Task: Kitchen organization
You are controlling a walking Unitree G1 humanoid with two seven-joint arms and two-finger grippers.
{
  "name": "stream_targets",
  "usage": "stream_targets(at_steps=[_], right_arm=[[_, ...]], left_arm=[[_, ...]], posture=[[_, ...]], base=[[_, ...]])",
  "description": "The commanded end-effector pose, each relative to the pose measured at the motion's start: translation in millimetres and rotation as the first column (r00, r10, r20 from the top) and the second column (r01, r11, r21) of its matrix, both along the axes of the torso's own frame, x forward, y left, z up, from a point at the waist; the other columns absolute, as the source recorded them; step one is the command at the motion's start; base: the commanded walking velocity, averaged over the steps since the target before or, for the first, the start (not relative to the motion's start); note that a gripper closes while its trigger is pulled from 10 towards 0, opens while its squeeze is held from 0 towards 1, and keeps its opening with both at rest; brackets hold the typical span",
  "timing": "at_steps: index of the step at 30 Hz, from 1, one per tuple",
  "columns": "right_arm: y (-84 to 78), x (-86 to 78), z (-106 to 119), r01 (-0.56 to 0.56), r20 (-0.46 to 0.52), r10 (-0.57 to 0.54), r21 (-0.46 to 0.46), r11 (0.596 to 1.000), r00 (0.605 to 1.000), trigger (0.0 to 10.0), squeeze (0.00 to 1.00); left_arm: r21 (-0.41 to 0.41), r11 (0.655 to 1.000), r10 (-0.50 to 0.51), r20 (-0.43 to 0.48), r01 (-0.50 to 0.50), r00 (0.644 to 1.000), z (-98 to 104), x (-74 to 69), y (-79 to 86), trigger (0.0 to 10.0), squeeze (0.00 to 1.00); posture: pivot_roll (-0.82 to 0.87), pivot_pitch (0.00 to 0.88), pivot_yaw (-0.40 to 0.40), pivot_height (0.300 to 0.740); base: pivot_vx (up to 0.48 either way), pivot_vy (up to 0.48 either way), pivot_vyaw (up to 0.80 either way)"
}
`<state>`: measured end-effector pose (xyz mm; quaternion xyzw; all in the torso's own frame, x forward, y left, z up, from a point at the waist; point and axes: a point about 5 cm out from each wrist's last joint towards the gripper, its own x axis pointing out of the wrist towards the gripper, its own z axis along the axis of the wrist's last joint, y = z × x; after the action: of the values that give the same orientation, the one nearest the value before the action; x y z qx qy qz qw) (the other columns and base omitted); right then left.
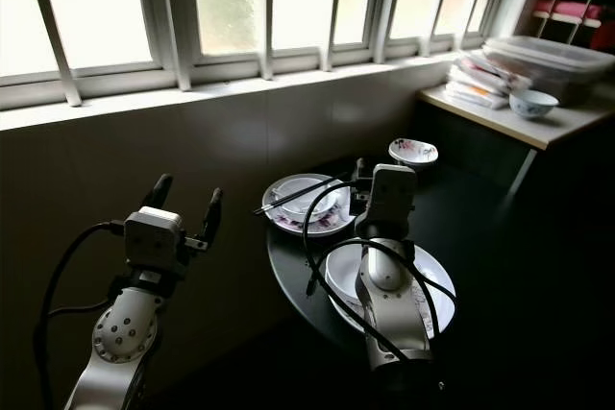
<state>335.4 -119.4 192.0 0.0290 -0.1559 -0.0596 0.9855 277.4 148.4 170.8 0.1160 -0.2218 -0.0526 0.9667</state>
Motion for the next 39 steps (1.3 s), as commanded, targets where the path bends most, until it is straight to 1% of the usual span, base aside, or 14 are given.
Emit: stream_targets(at_steps=[1, 6, 10, 11, 12, 14, 18, 20, 23, 27, 33, 34, 37, 39], right_arm=[[-10.3, 3.3, -5.1, 0.029, -0.047, -0.028, 0.032, 0.999, 0.999, 10.0, 0.00], [-11.6, 4.3, -8.7, 0.028, -0.076, -0.025, 0.044, 0.999, 0.997, 10.0, 0.00], [-8.2, 7.0, -18.2, -0.005, -0.154, 0.013, 0.050, 0.999, 0.988, 10.0, 0.00], [-2.4, 9.2, -27.7, -0.056, -0.224, 0.073, 0.082, 0.995, 0.972, 10.0, 0.00], [-2.4, 9.2, -27.7, -0.056, -0.224, 0.073, 0.082, 0.995, 0.972, 10.0, 0.00], [5.2, 10.1, -40.7, -0.120, -0.305, 0.158, 0.139, 0.983, 0.939, 10.0, 0.00], [13.7, 10.1, -52.6, -0.195, -0.365, 0.254, 0.191, 0.962, 0.896, 10.0, 0.00], [14.8, 10.1, -54.1, -0.206, -0.374, 0.269, 0.200, 0.958, 0.888, 10.0, 0.00], [18.8, 11.6, -61.5, -0.261, -0.408, 0.344, 0.246, 0.933, 0.846, 10.0, 0.00], [15.9, 14.0, -65.1, -0.231, -0.441, 0.339, 0.282, 0.931, 0.831, 10.0, 0.00], [10.8, 14.4, -69.1, -0.184, -0.466, 0.306, 0.288, 0.940, 0.830, 10.0, 0.00], [12.7, 12.5, -74.2, -0.193, -0.488, 0.323, 0.299, 0.935, 0.811, 10.0, 0.00], [13.6, 11.7, -76.3, -0.197, -0.498, 0.330, 0.301, 0.933, 0.802, 10.0, 0.00], [16.1, 10.1, -81.8, -0.202, -0.519, 0.361, 0.339, 0.919, 0.774, 10.0, 0.00]], left_arm=[[0.006, 1.000, -0.009, -0.004, 0.009, 1.000, 0.4, 0.4, -3.0, 10.0, 0.00], [0.010, 1.000, -0.012, -0.012, 0.012, 1.000, -0.9, 0.5, -4.0, 10.0, 0.00], [0.013, 1.000, -0.011, -0.018, 0.011, 1.000, -1.6, 0.8, -3.9, 10.0, 0.00], [0.014, 1.000, -0.011, -0.021, 0.011, 1.000, -1.9, 0.8, -3.9, 10.0, 0.00], [0.014, 1.000, -0.011, -0.021, 0.011, 1.000, -1.9, 0.8, -3.9, 10.0, 0.00], [0.018, 1.000, -0.010, -0.030, 0.010, 0.999, -3.3, 1.3, -4.3, 10.0, 0.00], [0.020, 1.000, -0.007, -0.035, 0.008, 0.999, -4.0, 1.5, -4.3, 10.0, 0.00], [0.020, 1.000, -0.007, -0.036, 0.008, 0.999, -4.0, 1.5, -4.2, 10.0, 0.00], [0.024, 1.000, -0.004, -0.039, 0.005, 0.999, -4.4, 1.9, -3.7, 10.0, 0.00], [0.026, 1.000, -0.001, -0.042, 0.002, 0.999, -4.8, 2.2, -3.4, 10.0, 0.00], [0.027, 1.000, 0.001, -0.045, 0.000, 0.999, -5.0, 2.0, -2.8, 10.0, 0.00], [0.028, 1.000, 0.002, -0.048, -0.001, 0.999, -5.5, 2.3, -2.4, 10.0, 0.00], [0.029, 1.000, 0.003, -0.049, -0.002, 0.999, -5.6, 2.4, -2.3, 10.0, 0.00], [0.030, 1.000, 0.004, -0.050, -0.003, 0.999, -5.7, 3.0, -2.6, 10.0, 0.00]], posture=[[0.05, 0.000, -0.036, 0.740], [0.05, 0.000, -0.035, 0.740], [0.05, 0.000, -0.035, 0.740], [0.05, 0.000, -0.035, 0.740], [0.05, 0.000, -0.035, 0.740], [0.05, 0.000, -0.035, 0.740], [0.05, 0.000, -0.035, 0.740], [0.05, 0.000, -0.035, 0.740], [0.06, 0.000, -0.035, 0.740], [0.06, 0.000, -0.035, 0.740], [0.06, 0.000, -0.036, 0.740], [0.06, 0.000, -0.034, 0.740], [0.06, 0.000, -0.034, 0.740], [0.06, 0.000, -0.031, 0.740]], base=[[0.000, 0.000, -0.80], [0.000, 0.000, -0.80], [0.000, 0.000, -0.60], [0.000, 0.000, 0.00], [0.000, 0.000, 0.00], [0.000, 0.000, 0.00], [0.000, 0.000, 0.00], [0.000, 0.000, 0.00], [0.000, 0.000, 0.00], [0.000, 0.000, 0.00], [0.000, 0.000, 0.00], [0.000, 0.000, 0.00], [0.000, 0.000, 0.00], [0.000, 0.000, 0.00]])
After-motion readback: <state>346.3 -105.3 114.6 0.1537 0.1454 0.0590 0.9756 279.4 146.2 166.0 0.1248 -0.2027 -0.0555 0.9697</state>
